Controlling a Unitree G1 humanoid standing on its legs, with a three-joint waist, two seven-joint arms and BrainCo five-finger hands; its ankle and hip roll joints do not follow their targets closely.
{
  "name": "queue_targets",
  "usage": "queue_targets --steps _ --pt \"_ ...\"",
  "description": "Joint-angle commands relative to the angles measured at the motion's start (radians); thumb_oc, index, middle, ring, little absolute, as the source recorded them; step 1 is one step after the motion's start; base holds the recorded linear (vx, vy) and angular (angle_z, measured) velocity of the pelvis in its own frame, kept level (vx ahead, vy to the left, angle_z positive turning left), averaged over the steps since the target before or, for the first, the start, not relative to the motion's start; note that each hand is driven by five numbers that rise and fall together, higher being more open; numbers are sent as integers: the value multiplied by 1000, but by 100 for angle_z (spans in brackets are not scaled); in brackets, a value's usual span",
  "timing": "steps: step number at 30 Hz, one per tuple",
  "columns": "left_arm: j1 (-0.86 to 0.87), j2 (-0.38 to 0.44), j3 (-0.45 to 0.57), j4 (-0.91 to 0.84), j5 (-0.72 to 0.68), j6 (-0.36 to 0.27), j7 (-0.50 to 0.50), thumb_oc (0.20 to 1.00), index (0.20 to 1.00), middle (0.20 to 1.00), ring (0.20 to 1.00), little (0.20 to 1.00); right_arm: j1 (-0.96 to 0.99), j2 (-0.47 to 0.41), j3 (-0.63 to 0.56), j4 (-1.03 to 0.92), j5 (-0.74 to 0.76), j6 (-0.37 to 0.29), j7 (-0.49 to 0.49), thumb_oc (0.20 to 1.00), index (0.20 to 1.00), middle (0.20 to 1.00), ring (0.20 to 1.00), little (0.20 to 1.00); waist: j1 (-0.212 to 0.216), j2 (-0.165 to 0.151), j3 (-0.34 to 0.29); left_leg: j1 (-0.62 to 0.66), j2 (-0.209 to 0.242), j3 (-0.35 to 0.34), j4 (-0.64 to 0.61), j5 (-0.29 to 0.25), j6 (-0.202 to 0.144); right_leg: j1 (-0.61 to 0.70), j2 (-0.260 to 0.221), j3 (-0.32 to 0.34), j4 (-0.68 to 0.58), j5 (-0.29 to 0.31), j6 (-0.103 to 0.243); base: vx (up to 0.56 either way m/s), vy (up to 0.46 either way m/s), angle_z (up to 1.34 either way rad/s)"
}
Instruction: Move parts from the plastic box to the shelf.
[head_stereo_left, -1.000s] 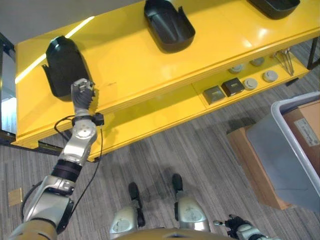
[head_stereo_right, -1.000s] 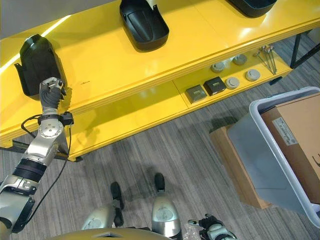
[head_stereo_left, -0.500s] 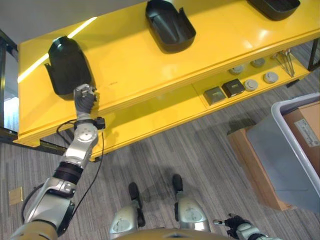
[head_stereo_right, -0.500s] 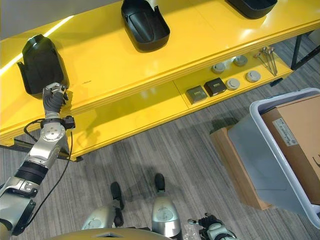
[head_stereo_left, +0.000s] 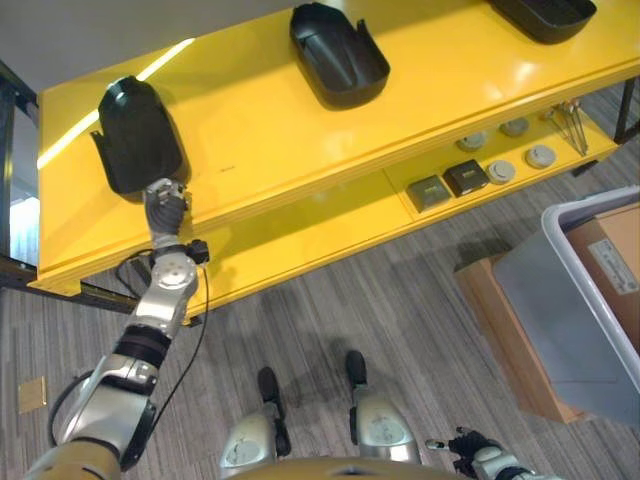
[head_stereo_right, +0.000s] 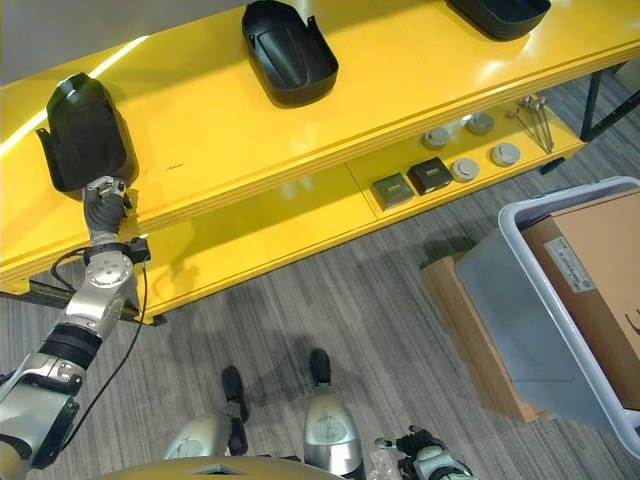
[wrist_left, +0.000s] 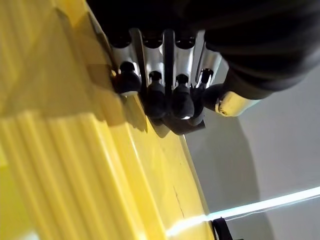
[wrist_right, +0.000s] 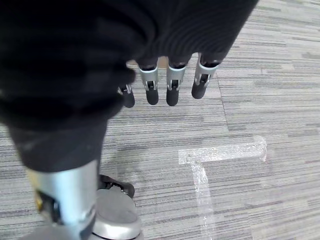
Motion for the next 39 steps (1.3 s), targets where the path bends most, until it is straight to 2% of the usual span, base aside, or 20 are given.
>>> queue_targets --steps 1,7,16,24,29,30,32,33,35,38,39 --pt "-83 20 26 99 -22 -25 34 200 200 200 200 200 4 -20 39 14 7 26 -2 1000 1000 1000 1000 1000 0 -36 -6 -11 12 4 -2 -31 7 -20 -48 31 -2 -40 21 0 0 0" --pt "-159 59 39 212 -41 -28 39 200 200 200 200 200 -6 -27 63 8 12 33 2 1000 1000 1000 1000 1000 -16 -40 -5 -10 16 16 -2 -32 6 -26 -44 42 -1 -42 17 5 3 -2" --pt "-223 80 39 289 -84 5 46 200 200 200 200 200 -21 -29 81 5 10 40 0 1000 1000 1000 1000 1000 -32 -45 -4 -14 18 24 -2 -35 6 -36 -40 56 3 -44 14 -1 5 -3" --pt "-254 92 46 354 -94 9 54 200 200 200 200 200 -25 -29 92 4 13 37 0 1000 1000 1000 1000 1000 -41 -52 -1 -17 21 31 -2 -35 5 -42 -37 63 4 -43 13 0 0 0" --pt "-258 91 55 383 -108 -7 41 200 200 200 200 200 -26 -26 96 6 4 35 -3 1000 1000 1000 1000 1000 -43 -55 -1 -18 20 30 -2 -36 6 -44 -36 66 6 -45 13 0 0 0" --pt "-256 88 53 377 -91 -30 20 200 200 200 200 200 -30 -25 97 6 3 37 -2 1000 1000 1000 1000 1000 -42 -56 0 -20 20 29 -2 -37 6 -46 -36 65 5 -44 13 0 0 0" --pt "-251 88 46 357 -102 -61 -7 649 649 649 649 649 -29 -25 95 6 2 39 -2 1000 1000 1000 1000 1000 -38 -56 -1 -21 19 27 -2 -37 6 -46 -35 65 4 -43 12 0 0 0" --pt "-247 87 43 336 -109 -74 -12 1000 1000 1000 1000 1000 -28 -26 94 6 -1 39 -2 1000 1000 1000 1000 1000 -35 -55 -2 -21 18 27 -2 -38 6 -45 -35 64 3 -43 13 0 0 0" --pt "-242 86 38 319 -110 -93 -19 1000 1000 1000 1000 1000 -27 -26 91 6 -6 38 -2 1000 1000 1000 1000 1000 -34 -54 -3 -20 17 25 -2 -38 7 -44 -35 64 3 -43 13 0 0 0" --pt "-206 67 32 205 -119 -168 -89 1000 1000 1000 1000 1000 -23 -24 77 8 -14 37 -1 1000 1000 1000 1000 1000 -18 -49 -5 -18 14 17 -2 -42 10 -38 -35 59 1 -45 13 0 0 0" --pt "-194 61 30 170 -121 -171 -101 1000 1000 1000 1000 1000 -23 -22 73 11 -14 37 -1 1000 1000 1000 1000 1000 -13 -48 -6 -18 14 14 -2 -42 10 -36 -35 57 1 -45 13 0 0 0"
